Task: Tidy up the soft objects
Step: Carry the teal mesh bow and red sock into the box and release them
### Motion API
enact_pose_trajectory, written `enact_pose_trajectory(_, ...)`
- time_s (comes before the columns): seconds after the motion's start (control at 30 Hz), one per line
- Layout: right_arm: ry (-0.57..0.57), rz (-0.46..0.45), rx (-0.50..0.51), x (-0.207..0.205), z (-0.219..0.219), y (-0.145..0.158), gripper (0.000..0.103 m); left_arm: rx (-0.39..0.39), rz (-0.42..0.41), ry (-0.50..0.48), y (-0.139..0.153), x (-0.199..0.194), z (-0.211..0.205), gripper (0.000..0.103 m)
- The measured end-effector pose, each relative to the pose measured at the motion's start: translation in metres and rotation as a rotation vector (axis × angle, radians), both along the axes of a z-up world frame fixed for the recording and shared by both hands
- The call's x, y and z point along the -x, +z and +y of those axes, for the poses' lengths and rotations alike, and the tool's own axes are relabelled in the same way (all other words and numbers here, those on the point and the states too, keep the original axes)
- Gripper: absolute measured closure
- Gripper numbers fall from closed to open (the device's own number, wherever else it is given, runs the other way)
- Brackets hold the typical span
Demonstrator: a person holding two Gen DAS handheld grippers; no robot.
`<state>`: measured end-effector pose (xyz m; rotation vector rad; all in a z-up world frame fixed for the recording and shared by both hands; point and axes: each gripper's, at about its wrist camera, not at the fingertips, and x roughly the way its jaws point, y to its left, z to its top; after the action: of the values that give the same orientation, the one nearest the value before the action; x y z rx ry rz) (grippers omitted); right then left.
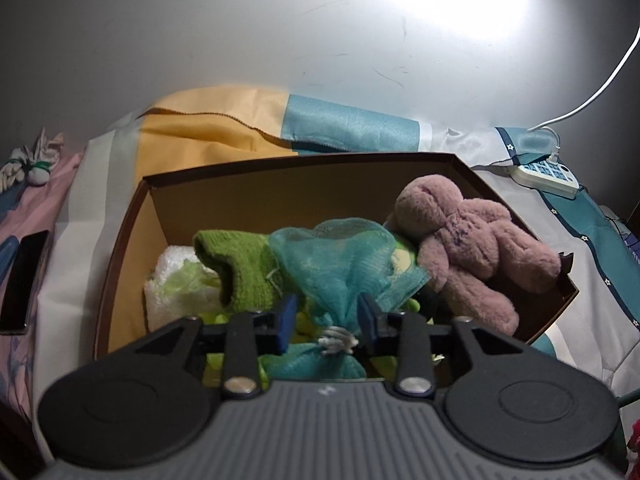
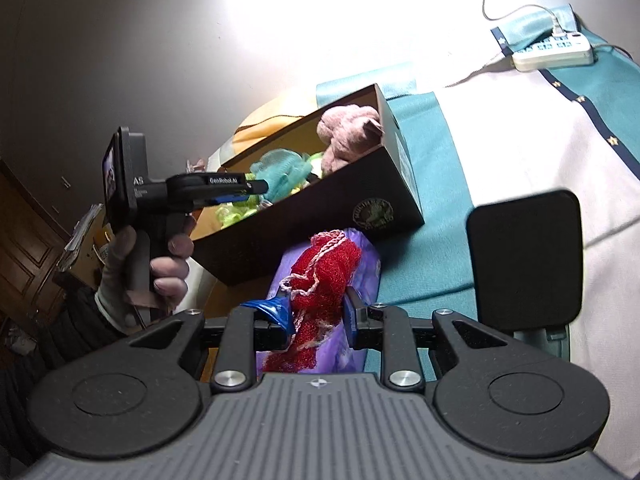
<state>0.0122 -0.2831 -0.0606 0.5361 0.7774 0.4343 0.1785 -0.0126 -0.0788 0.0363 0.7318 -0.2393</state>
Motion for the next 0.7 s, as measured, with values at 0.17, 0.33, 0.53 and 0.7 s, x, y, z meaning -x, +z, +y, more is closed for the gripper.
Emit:
enact_pose_trajectory(0.17,0.029,-0.058,0.011,-0.024,0.009,0.020,0.096,0.030,-0.036,-0.002,0.016,0.017,0.014,0.041)
enact_pose_trajectory(0.33,0.025,-0.121,0.007,-0.069,0.018,0.047,0.096,0.022,-0.043,0.036,0.033,0.042,0.028,0.040)
enact_pose_trajectory(0.53,0.005,-0.143,0.067,-0.135,0.047,0.063,0.095,-0.029,-0.029,0.103,0.044,0.069,0.042,0.038)
enact_pose_trajectory(0.7,0.002,-0.155,0.172,-0.174,0.079,0.054,0.093,-0.077,-0.015,0.178,0.048,0.082,0.059,0.037)
